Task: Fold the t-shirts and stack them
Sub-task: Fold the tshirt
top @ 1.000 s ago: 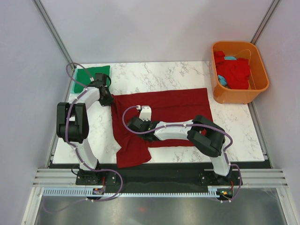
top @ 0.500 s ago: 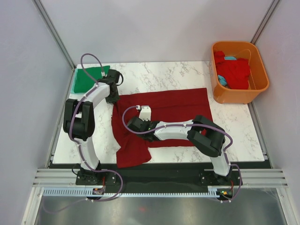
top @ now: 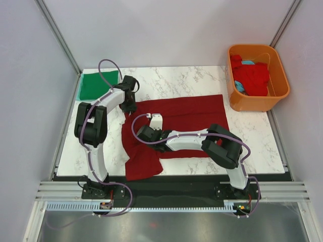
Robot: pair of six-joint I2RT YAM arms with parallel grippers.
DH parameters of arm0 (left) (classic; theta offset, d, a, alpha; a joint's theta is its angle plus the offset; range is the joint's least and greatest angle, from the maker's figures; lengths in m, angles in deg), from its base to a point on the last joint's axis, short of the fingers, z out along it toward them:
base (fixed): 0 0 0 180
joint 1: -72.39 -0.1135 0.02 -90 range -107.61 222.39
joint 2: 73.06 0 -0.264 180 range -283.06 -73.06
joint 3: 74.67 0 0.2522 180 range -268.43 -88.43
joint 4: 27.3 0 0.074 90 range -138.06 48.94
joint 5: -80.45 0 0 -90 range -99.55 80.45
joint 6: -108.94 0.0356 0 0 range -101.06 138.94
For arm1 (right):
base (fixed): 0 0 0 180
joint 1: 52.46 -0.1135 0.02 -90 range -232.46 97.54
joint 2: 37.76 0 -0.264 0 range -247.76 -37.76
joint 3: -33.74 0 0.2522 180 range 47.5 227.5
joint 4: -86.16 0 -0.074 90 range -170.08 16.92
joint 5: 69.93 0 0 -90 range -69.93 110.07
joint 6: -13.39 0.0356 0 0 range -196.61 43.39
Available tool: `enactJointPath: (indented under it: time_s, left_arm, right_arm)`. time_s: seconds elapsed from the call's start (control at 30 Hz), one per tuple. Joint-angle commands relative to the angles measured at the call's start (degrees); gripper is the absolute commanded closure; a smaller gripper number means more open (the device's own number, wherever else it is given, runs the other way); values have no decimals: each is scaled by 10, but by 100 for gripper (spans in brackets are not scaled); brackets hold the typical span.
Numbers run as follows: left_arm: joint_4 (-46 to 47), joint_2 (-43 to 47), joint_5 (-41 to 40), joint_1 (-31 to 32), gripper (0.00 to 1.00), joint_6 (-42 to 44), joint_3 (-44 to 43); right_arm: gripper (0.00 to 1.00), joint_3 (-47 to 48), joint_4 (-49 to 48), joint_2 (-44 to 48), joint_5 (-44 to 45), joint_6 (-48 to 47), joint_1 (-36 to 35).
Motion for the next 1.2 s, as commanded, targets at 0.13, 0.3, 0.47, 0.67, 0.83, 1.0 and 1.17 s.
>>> enactJointPath:
  time_s: [0.13, 0.3, 0.47, 0.67, 0.83, 1.0, 1.17]
  left_arm:
    - [3, 89, 57, -35, 54, 48, -29]
    - [4, 132, 95, -86, 54, 44, -10]
    - [41, 137, 179, -147, 57, 16, 38]
    - [161, 156, 230, -215, 59, -58, 155]
    - [209, 145, 224, -219, 64, -100, 199]
    - [297, 128, 228, -219, 64, -143, 238]
    - [334, 106, 213, -218, 63, -160, 259]
  right_arm:
    - [73, -11, 17, 2, -8, -2, 1]
    - [73, -12, 17, 1, -8, -2, 1]
    - [73, -10, 16, 1, -7, -2, 1]
    - [73, -10, 14, 2, -9, -3, 3]
    - [73, -16, 13, 4, -8, -3, 7]
    - [73, -18, 9, 7, -8, -3, 8]
    - [73, -18, 7, 6, -8, -5, 9]
